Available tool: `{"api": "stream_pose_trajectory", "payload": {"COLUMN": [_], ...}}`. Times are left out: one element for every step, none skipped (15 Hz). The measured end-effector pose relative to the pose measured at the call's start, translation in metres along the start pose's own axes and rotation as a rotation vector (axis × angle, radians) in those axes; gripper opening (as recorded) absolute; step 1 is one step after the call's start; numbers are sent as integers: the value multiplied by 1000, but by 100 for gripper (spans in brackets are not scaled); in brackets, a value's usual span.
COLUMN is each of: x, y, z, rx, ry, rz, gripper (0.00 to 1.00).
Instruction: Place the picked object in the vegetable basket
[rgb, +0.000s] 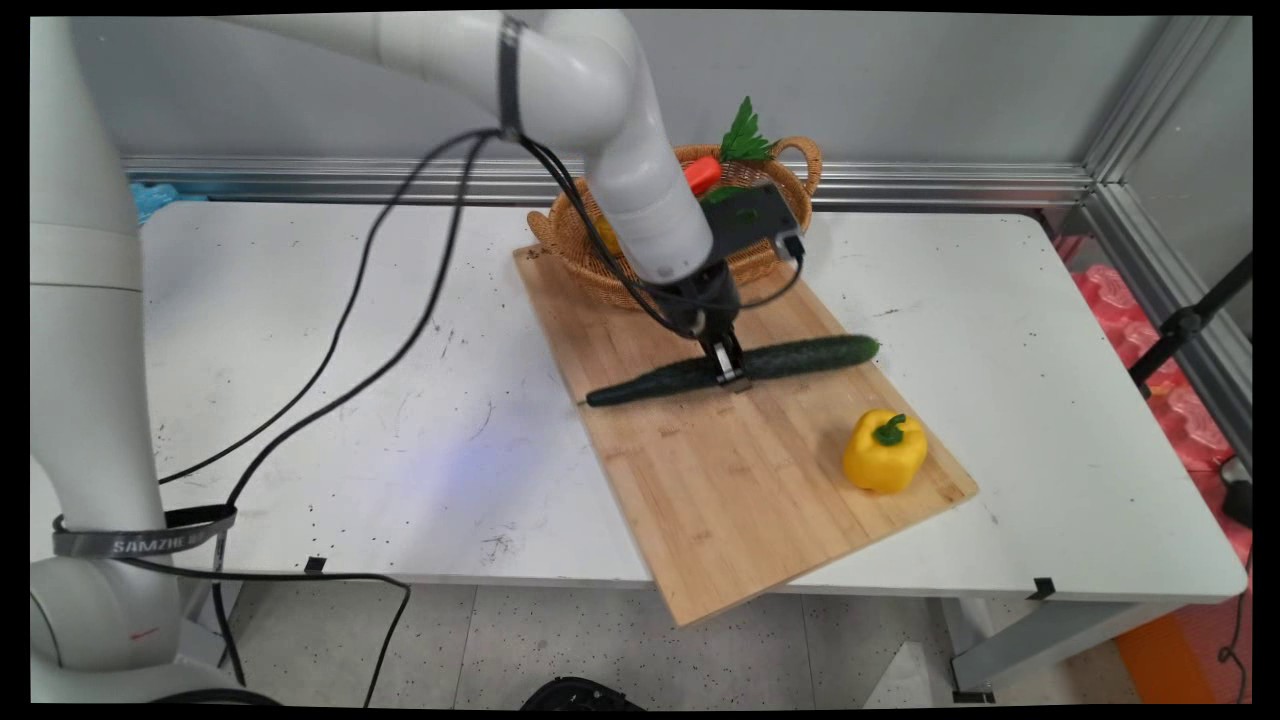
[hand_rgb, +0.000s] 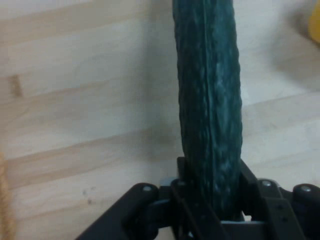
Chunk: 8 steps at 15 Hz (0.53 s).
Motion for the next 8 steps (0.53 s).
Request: {"api": "stream_pose_trajectory", "payload": {"x": [-1, -2, -3, -4, -5, -7, -8, -10], "y": [-1, -2, -3, -4, -6, -8, -10, -12], "z": [-15, -27, -39, -48, -63, -79, -91, -104], "rx": [2, 5, 8, 11, 18, 26, 33, 40], "ry": [8, 13, 19, 23, 29, 36, 40, 43], "rz": [6, 10, 14, 17, 18, 16, 12, 8], "gripper": [0, 0, 0, 0, 0, 0, 0, 0]}}
